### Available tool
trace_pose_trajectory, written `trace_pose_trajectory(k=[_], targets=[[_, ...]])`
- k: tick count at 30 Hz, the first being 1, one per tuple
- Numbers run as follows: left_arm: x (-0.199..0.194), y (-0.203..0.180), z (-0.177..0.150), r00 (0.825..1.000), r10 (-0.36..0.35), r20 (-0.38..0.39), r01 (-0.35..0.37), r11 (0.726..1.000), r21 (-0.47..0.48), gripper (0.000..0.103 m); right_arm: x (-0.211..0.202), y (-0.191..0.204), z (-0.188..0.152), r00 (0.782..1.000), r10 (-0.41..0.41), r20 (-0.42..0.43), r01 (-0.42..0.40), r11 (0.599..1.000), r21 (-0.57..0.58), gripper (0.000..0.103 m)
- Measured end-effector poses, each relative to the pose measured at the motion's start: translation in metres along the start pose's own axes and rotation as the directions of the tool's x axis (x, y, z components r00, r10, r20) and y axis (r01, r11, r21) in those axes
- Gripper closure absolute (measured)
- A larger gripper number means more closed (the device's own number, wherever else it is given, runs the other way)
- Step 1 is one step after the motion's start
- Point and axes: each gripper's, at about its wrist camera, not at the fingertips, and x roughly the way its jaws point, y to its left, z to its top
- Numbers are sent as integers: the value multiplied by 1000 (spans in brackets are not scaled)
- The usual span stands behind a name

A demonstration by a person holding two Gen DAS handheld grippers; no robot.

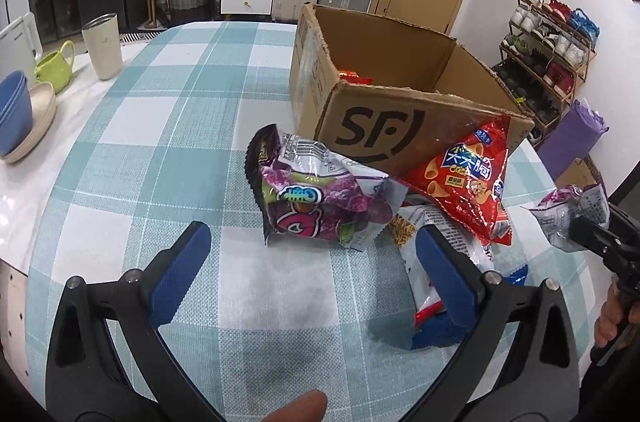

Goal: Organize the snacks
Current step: 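Grasp the purple Oreo candy bag with the left tool while the right tool grasps the purple-and-white candy bag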

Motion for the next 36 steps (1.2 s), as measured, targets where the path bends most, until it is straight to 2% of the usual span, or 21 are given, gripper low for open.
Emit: trace_pose_trajectory(k=[6,8,10,14,16,18,19,21,22,23,24,26,29,36], targets=[[17,-12,6,1000,1,-2,0,998,61,1,2,3,-2,1000,-1,-9,1,1000,-6,51],[26,-13,8,999,46,-12,-45,996,82,1,3,4,-3,1000,5,-16,-5,1000,-9,51],[34,-10,9,998,67,-16,-65,995,72,1,5,3,-3,1000,11,-22,-11,1000,-11,51],[46,-3,12,997,48,-52,-46,998,46,1,9,5,-5,999,12,-35,-13,1000,-24,51],[48,-1,14,998,39,-43,-38,998,43,1,9,5,-6,999,14,-36,-15,1000,-22,51],[48,0,15,999,25,-31,-24,999,38,10,7,5,-6,999,13,-34,-14,1000,-20,51],[48,1,17,1000,10,-30,-9,999,37,25,6,5,-6,999,12,-34,-13,1000,-22,51],[48,4,17,1000,-1,-26,2,1000,20,29,5,5,-6,999,8,-31,-8,1000,-22,51],[46,7,16,1000,-12,-17,12,1000,10,36,4,5,-5,1000,7,-28,-8,1000,-21,51],[45,8,15,1000,-19,-8,19,1000,7,50,3,5,-5,1000,8,-25,-9,1000,-21,51],[42,9,13,1000,-26,-8,26,1000,8,53,2,5,-4,1000,9,-21,-9,1000,-19,51],[39,9,10,999,-32,-16,32,999,7,53,-1,6,-3,1000,9,-15,-9,1000,-20,51],[31,7,4,1000,-21,13,20,999,25,55,-4,6,-2,1000,10,-5,-11,1000,-18,51],[1,4,-8,997,-50,54,50,999,6,55,-6,3,0,1000,11,19,-11,1000,1,51]])
